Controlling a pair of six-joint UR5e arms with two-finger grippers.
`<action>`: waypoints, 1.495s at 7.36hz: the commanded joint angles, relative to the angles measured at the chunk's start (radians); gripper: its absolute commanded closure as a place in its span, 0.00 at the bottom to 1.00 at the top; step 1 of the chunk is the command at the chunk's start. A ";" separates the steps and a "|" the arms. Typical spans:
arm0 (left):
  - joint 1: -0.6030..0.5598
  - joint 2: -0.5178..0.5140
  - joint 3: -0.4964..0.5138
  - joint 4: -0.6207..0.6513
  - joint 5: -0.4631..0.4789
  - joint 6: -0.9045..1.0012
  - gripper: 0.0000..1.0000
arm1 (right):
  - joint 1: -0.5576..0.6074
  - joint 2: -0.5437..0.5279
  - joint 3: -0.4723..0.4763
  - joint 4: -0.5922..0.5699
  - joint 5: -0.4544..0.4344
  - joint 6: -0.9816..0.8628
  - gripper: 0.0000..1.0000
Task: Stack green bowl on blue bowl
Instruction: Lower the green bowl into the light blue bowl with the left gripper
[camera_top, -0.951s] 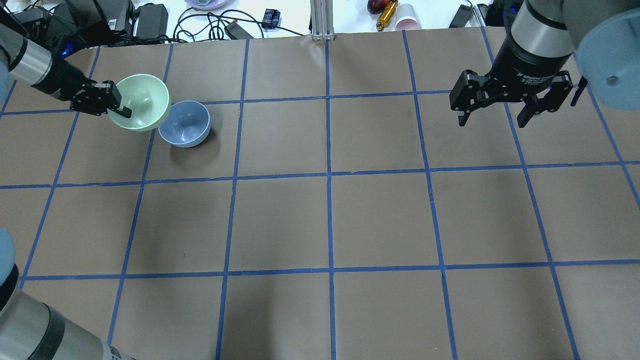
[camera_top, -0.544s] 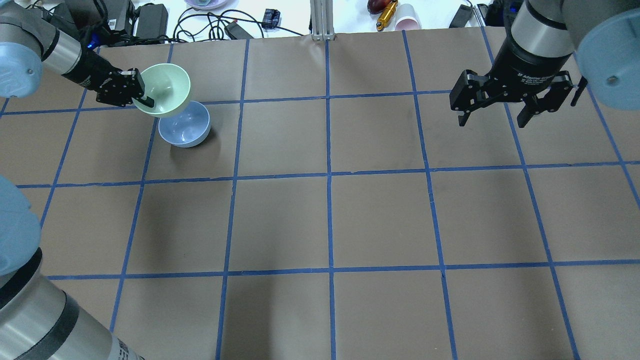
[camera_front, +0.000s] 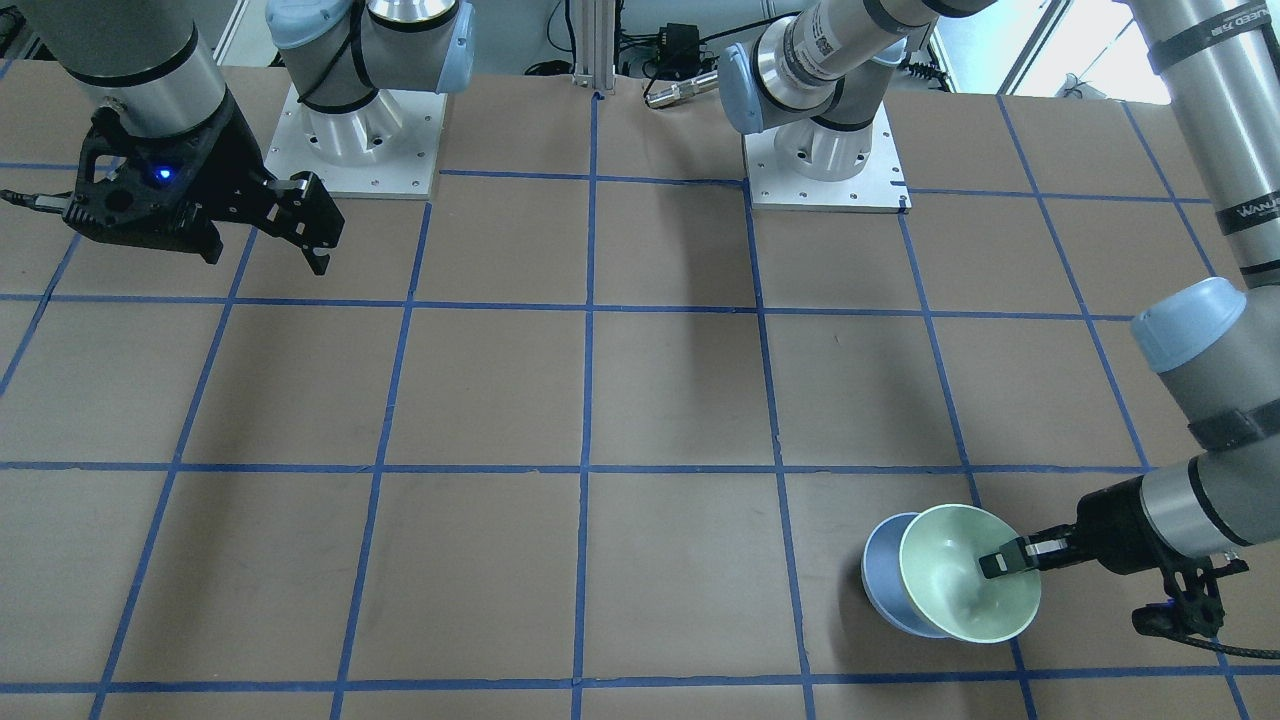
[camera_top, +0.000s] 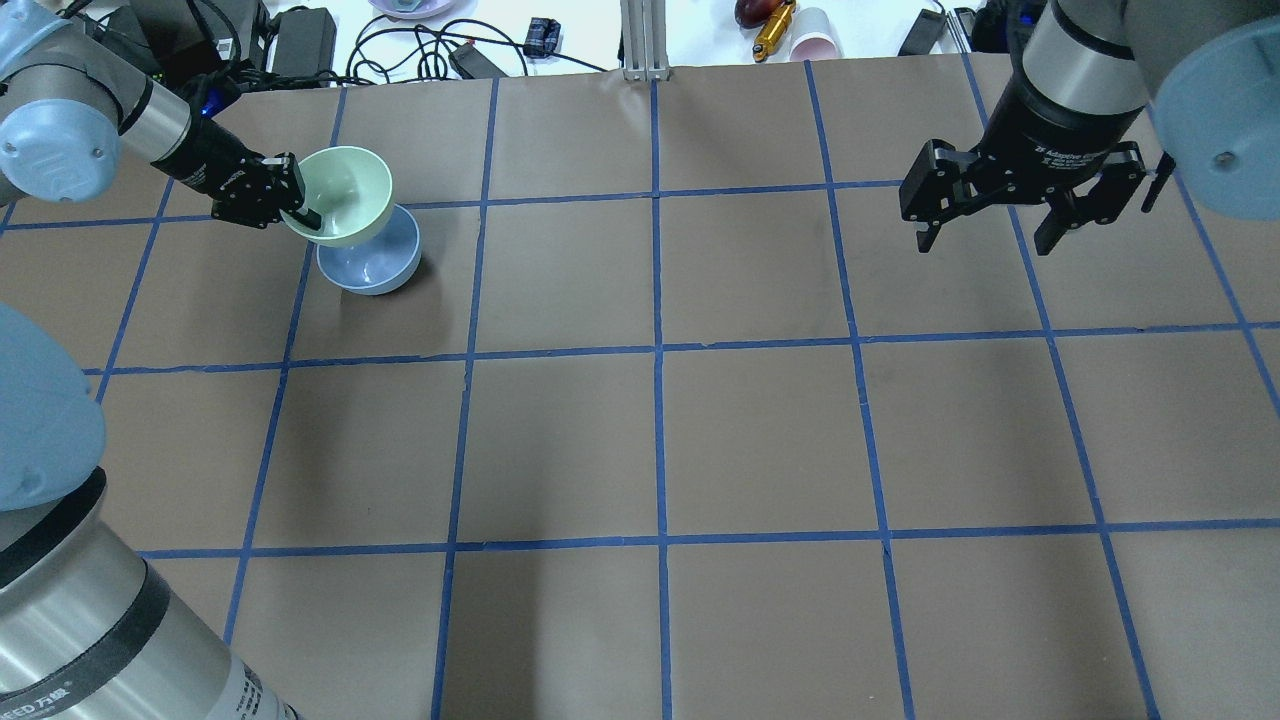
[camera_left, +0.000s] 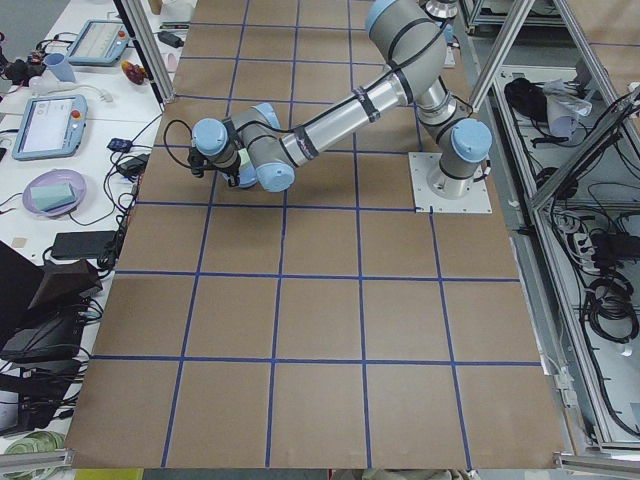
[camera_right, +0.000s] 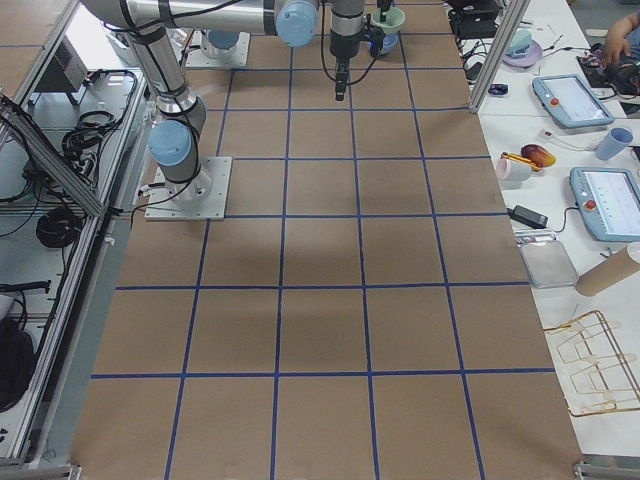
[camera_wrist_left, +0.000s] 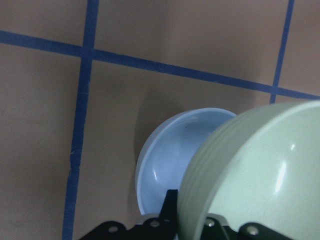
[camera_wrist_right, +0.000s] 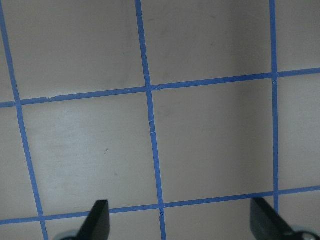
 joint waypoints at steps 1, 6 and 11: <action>-0.001 -0.008 -0.002 0.014 0.026 -0.004 0.96 | 0.000 0.000 0.000 0.000 0.000 0.000 0.00; -0.015 -0.008 -0.008 0.014 0.043 -0.021 0.94 | 0.000 0.000 0.000 0.000 0.000 0.000 0.00; -0.015 0.007 -0.038 0.021 0.041 -0.010 0.90 | 0.000 0.000 0.000 0.000 0.000 0.000 0.00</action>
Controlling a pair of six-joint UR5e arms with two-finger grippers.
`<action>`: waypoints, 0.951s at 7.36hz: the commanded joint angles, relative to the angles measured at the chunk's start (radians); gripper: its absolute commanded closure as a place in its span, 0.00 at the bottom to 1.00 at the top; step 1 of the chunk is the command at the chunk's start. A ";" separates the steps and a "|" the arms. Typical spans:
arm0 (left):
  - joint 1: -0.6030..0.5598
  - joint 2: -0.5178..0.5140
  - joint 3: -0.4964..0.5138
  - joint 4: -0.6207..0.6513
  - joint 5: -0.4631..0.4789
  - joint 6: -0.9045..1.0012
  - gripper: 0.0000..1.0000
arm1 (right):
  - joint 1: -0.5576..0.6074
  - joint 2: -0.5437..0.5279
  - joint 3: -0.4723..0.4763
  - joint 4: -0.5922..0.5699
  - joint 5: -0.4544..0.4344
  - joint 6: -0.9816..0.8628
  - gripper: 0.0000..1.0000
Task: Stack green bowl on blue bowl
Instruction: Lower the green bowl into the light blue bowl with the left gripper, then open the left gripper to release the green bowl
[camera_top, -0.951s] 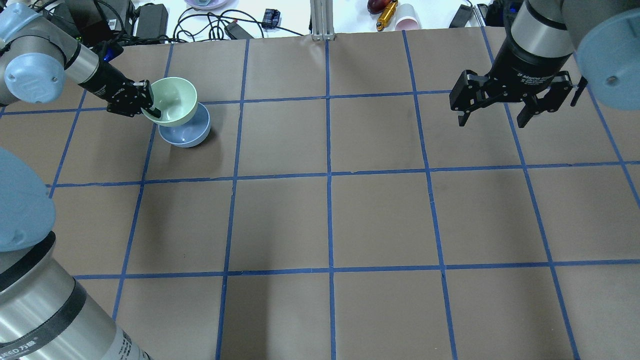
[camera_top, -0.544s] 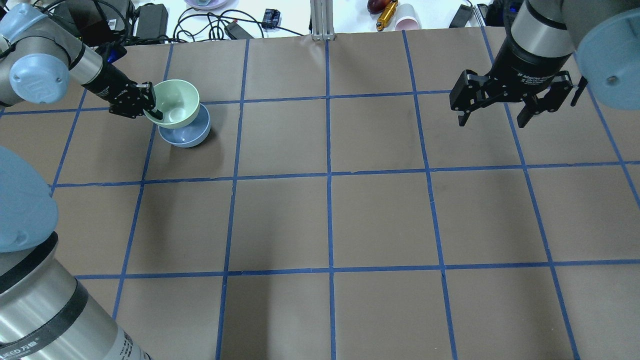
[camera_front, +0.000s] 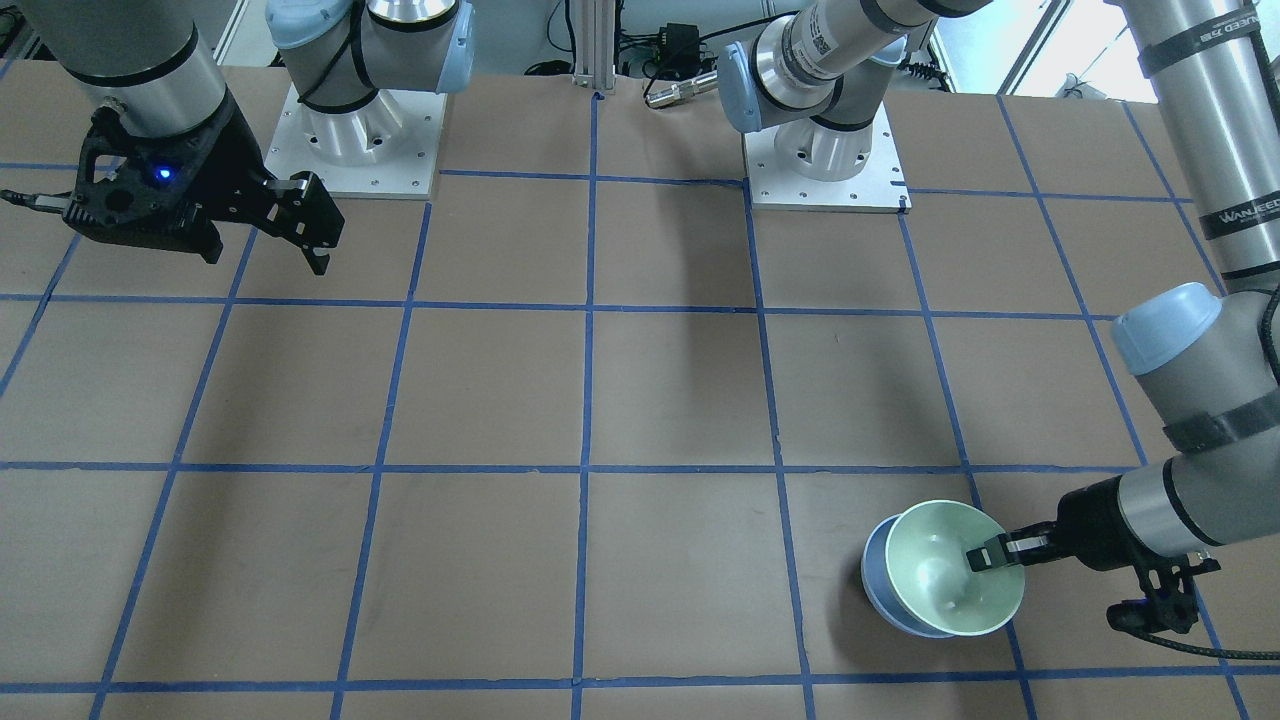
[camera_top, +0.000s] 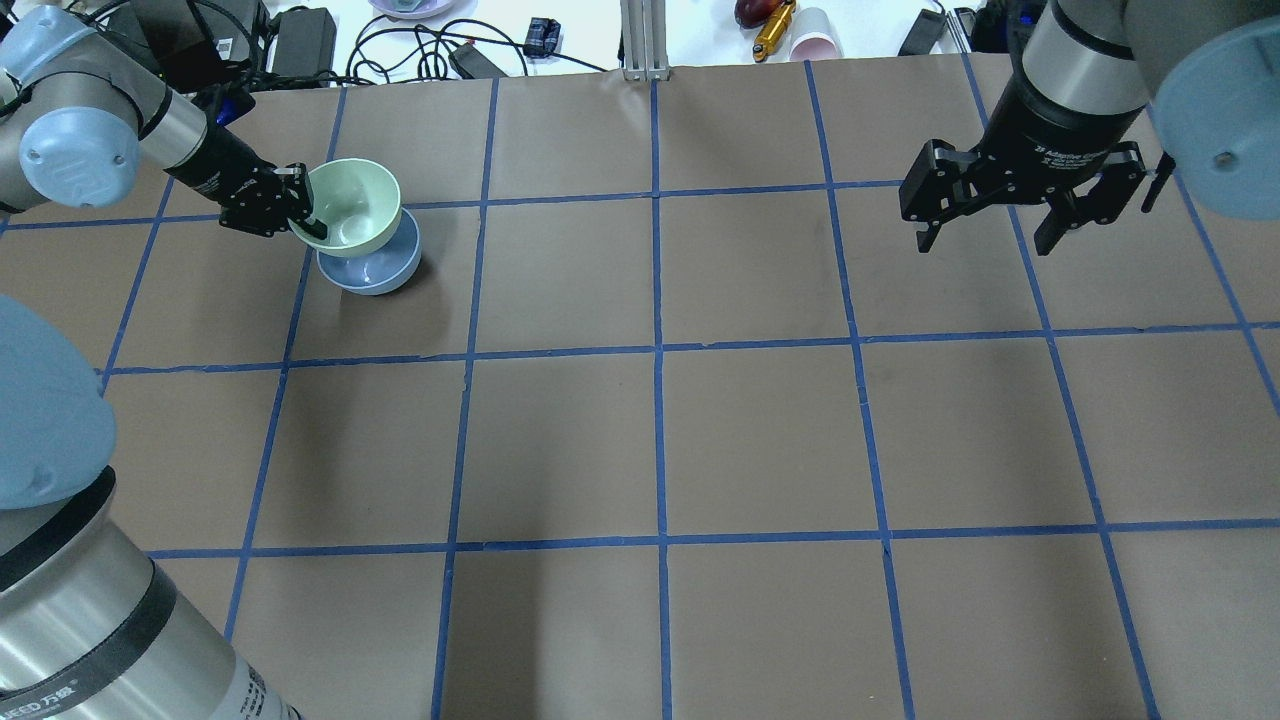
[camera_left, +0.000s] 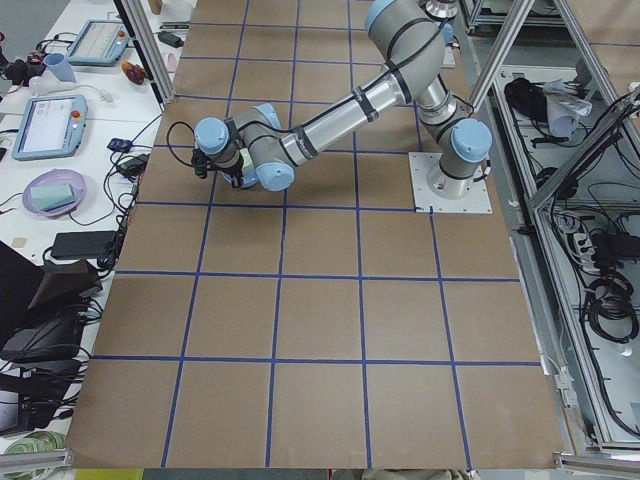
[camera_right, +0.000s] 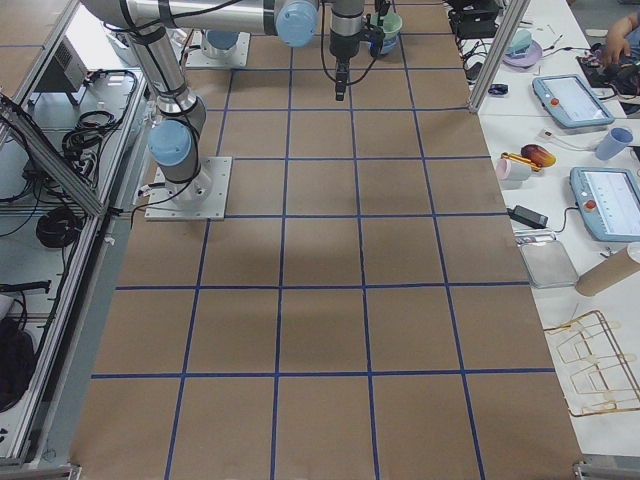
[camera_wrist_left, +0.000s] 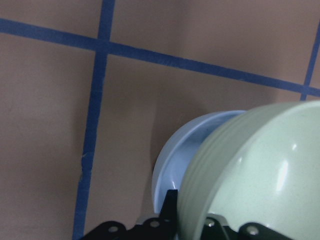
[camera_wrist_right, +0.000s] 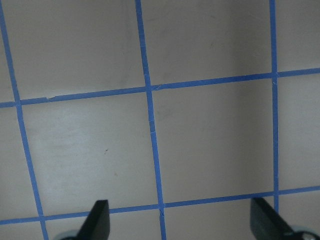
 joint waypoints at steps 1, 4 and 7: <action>0.000 0.001 -0.008 0.004 0.000 0.000 0.79 | 0.000 0.000 0.000 0.000 0.000 0.000 0.00; 0.000 0.004 -0.011 0.004 -0.001 -0.015 0.00 | 0.000 0.000 0.000 0.000 0.000 0.000 0.00; -0.028 0.082 -0.002 -0.025 0.019 -0.016 0.00 | 0.000 0.000 0.000 0.000 0.000 0.000 0.00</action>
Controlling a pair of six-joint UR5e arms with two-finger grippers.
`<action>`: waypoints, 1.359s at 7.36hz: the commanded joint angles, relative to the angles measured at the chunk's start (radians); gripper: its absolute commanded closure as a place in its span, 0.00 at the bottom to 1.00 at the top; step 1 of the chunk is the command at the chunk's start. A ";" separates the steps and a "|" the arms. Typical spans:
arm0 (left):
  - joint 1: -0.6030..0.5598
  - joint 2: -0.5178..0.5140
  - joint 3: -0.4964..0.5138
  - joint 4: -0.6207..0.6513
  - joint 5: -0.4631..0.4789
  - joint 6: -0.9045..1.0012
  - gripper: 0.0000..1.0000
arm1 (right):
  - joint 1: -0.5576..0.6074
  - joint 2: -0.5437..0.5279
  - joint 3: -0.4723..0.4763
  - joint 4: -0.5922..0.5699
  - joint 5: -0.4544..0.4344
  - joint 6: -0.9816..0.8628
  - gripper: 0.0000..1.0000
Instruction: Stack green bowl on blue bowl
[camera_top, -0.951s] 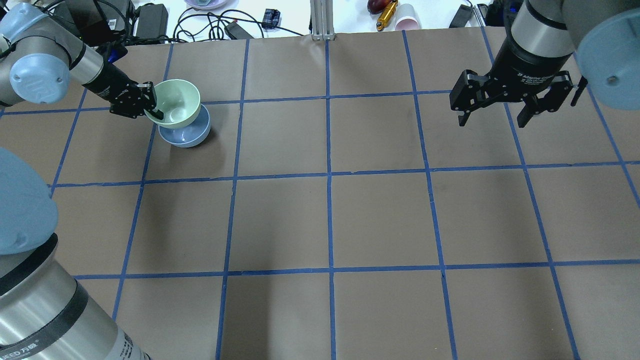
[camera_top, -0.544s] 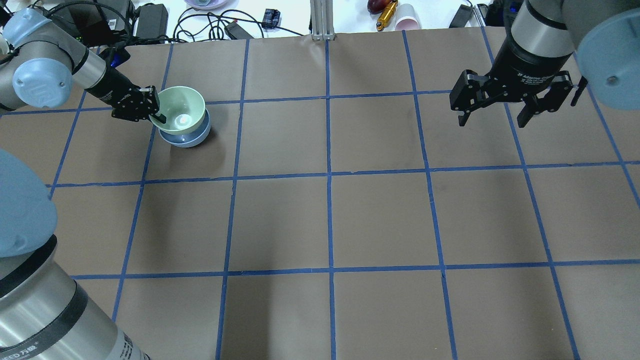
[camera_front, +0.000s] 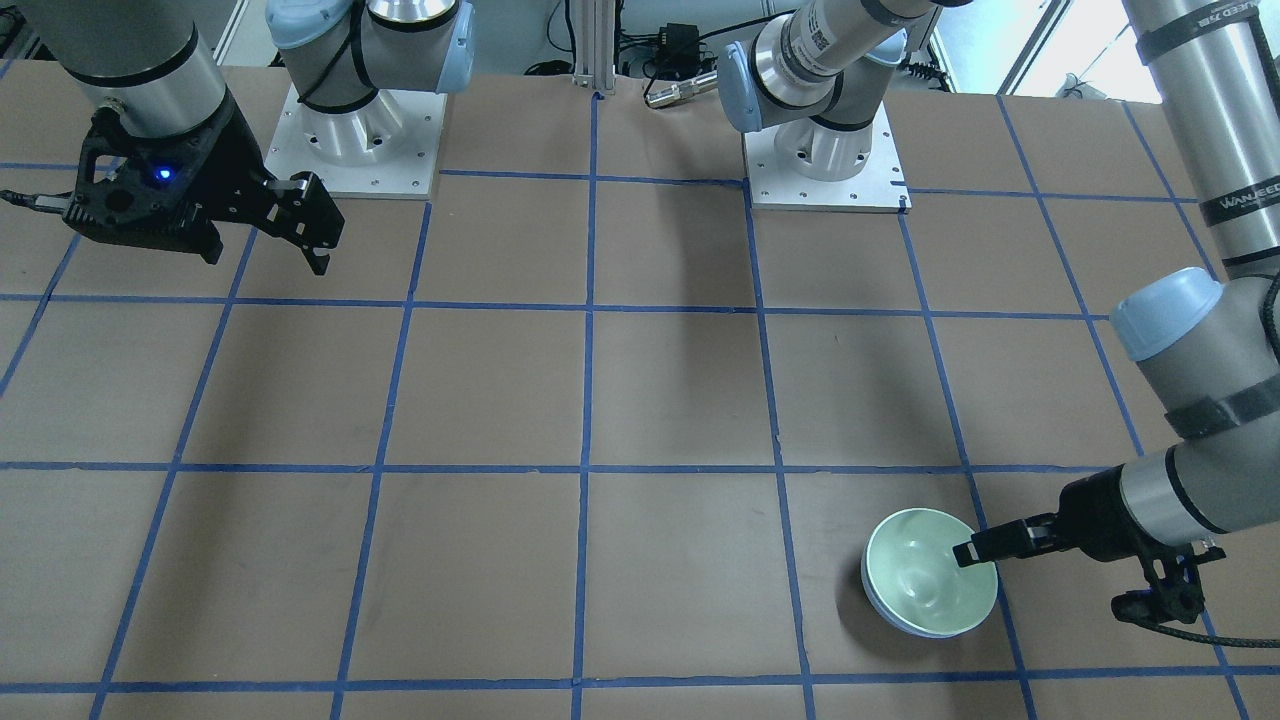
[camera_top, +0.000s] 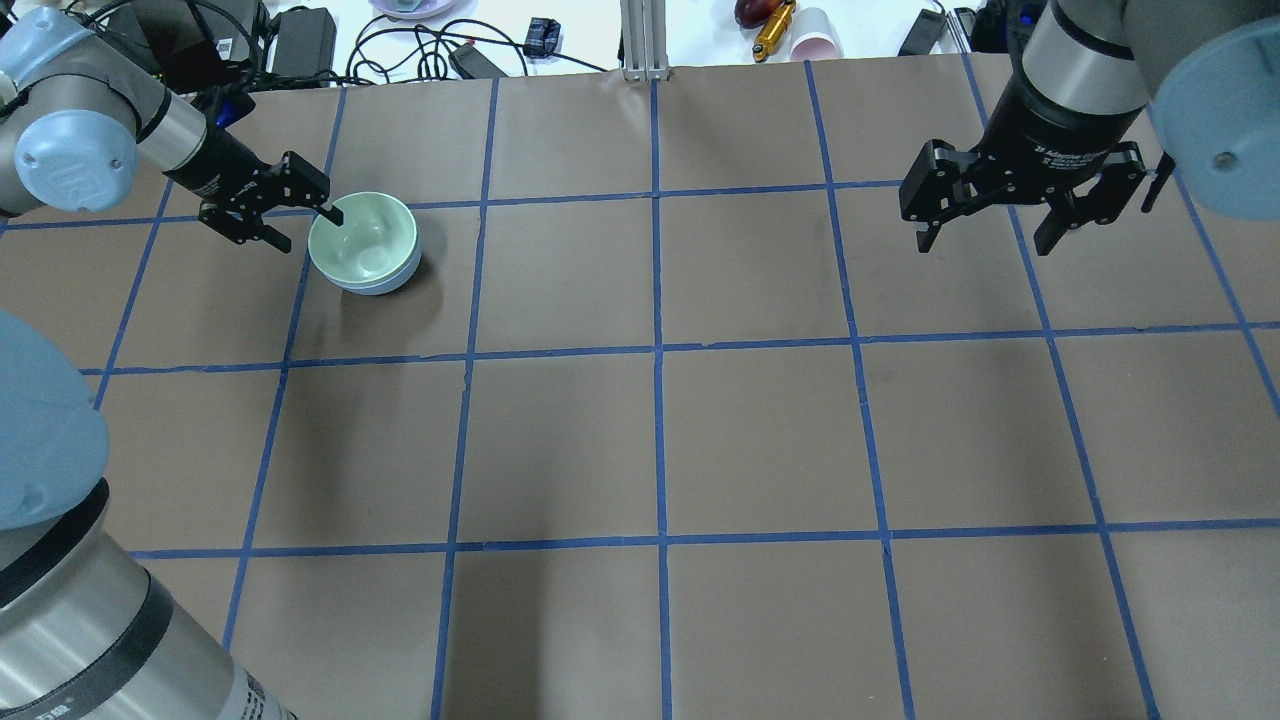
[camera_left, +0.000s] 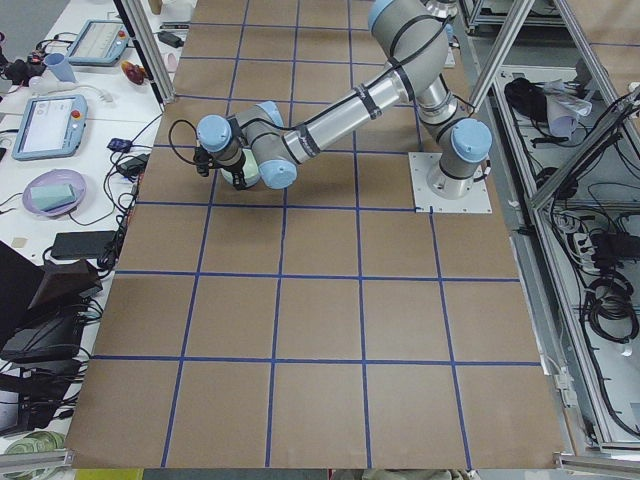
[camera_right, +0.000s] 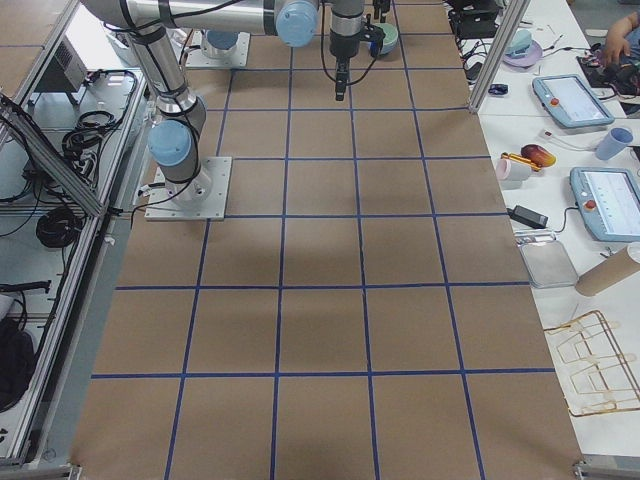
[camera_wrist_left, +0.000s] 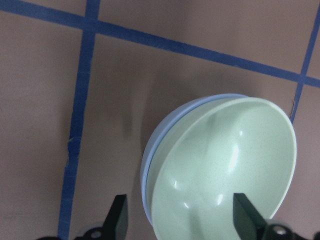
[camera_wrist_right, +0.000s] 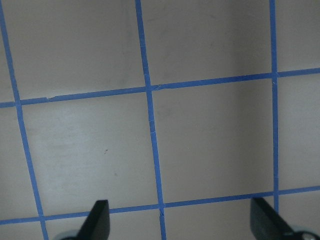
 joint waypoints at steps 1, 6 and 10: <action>-0.065 0.092 0.012 -0.043 0.081 -0.027 0.00 | 0.000 0.000 0.000 0.000 0.000 0.000 0.00; -0.238 0.370 0.012 -0.180 0.225 -0.133 0.00 | 0.000 0.000 0.000 0.000 0.000 0.000 0.00; -0.311 0.473 -0.002 -0.183 0.257 -0.140 0.00 | 0.000 0.000 0.000 0.000 0.000 0.000 0.00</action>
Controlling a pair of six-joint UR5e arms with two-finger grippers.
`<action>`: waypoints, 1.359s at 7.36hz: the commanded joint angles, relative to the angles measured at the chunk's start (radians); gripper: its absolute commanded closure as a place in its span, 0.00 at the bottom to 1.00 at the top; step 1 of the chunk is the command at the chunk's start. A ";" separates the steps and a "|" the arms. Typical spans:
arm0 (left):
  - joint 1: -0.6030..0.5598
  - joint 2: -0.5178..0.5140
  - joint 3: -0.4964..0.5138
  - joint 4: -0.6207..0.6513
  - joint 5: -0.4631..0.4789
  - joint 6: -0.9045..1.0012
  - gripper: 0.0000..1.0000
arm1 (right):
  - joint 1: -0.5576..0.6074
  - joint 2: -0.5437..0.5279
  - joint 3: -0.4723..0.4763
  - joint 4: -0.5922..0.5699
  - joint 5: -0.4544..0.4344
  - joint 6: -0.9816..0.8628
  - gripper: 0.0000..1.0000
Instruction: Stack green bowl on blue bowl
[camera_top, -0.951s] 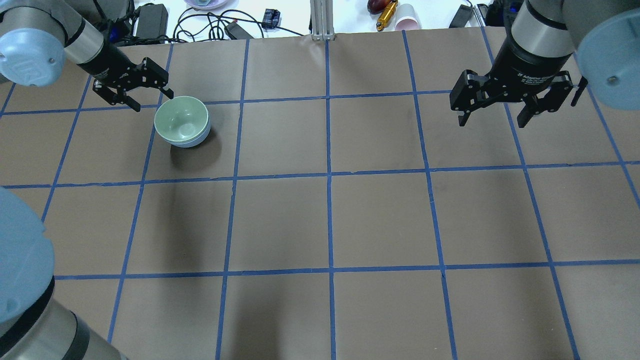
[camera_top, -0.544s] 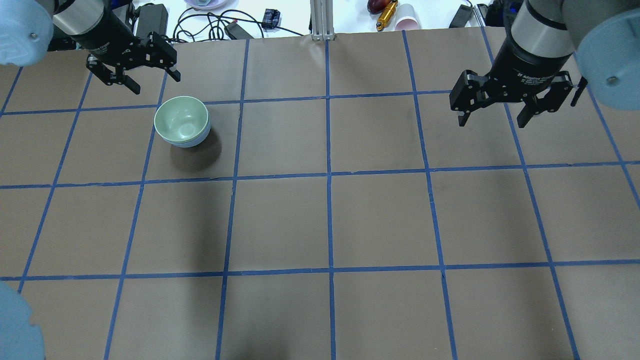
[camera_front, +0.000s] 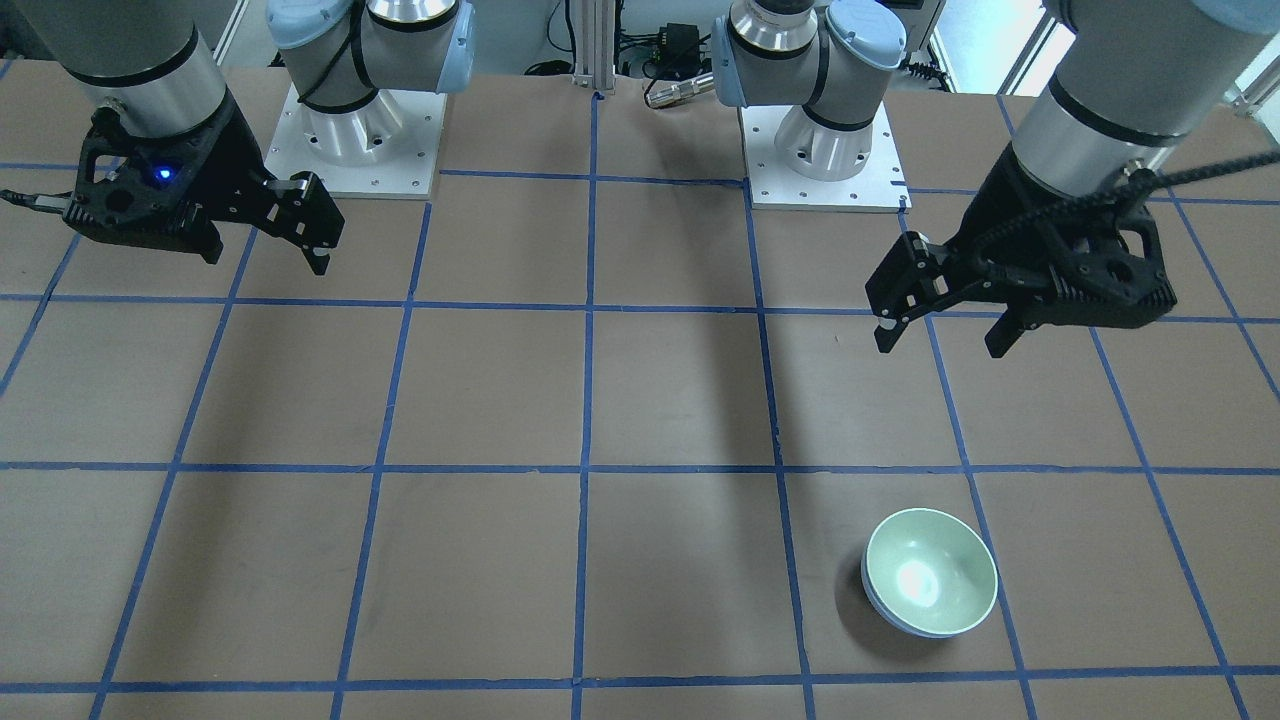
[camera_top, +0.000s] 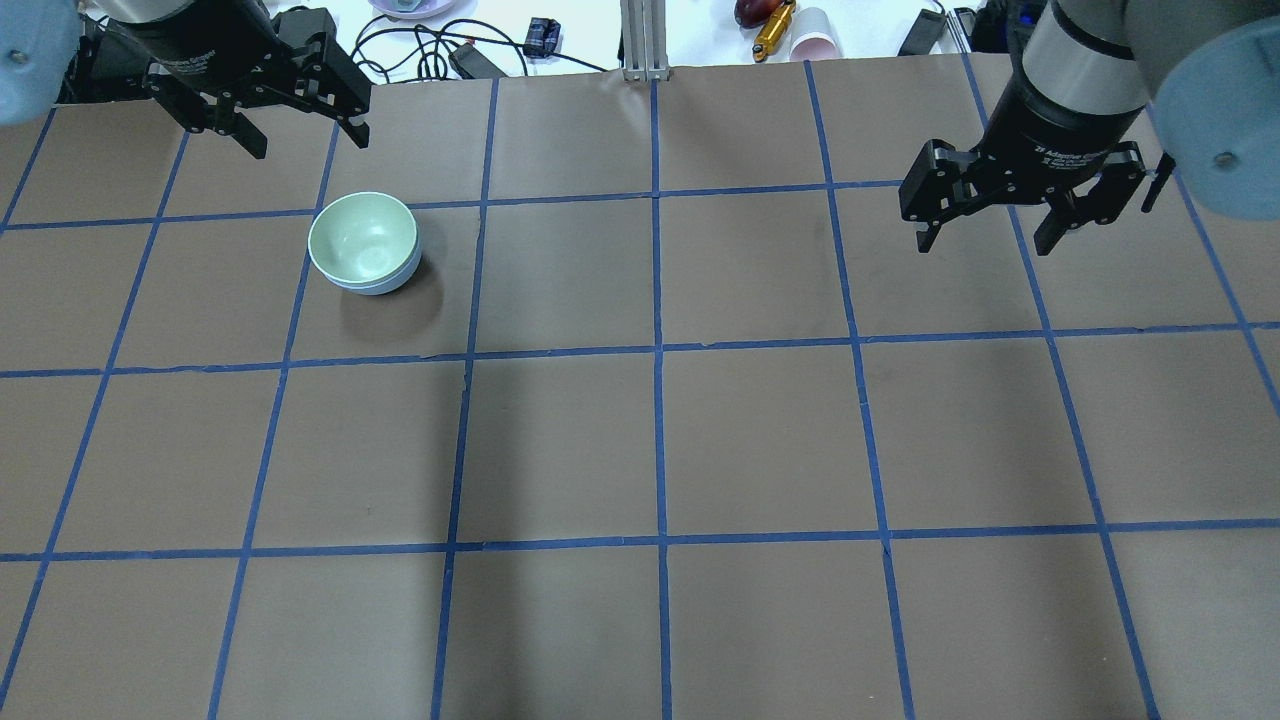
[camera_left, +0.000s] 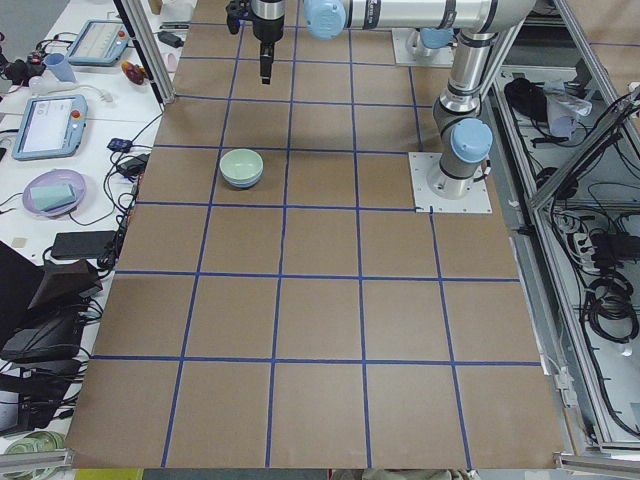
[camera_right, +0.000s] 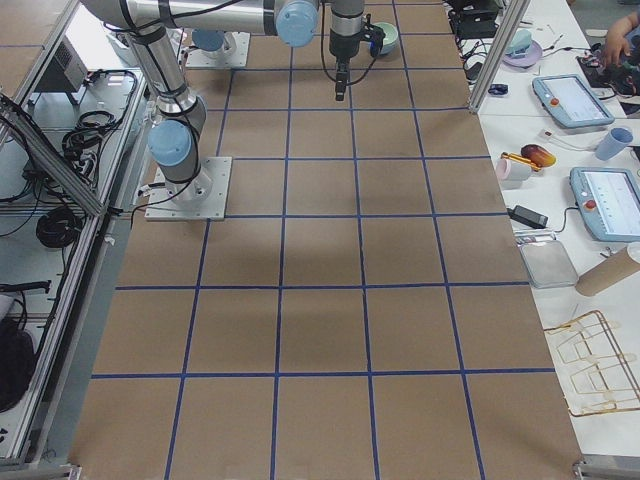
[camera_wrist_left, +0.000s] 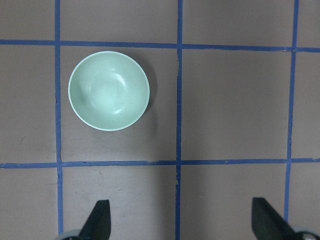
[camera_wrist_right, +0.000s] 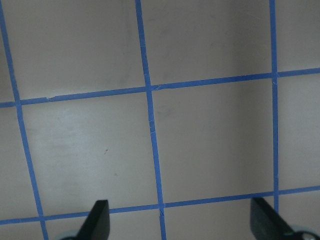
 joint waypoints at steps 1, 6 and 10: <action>-0.010 0.031 -0.007 -0.001 0.034 0.003 0.00 | 0.000 0.000 0.000 0.000 0.000 0.000 0.00; -0.015 0.075 -0.071 -0.001 0.040 -0.002 0.00 | 0.000 0.000 0.000 0.000 0.000 0.000 0.00; -0.016 0.083 -0.099 -0.001 0.040 -0.002 0.00 | 0.000 0.000 0.000 0.000 0.000 0.000 0.00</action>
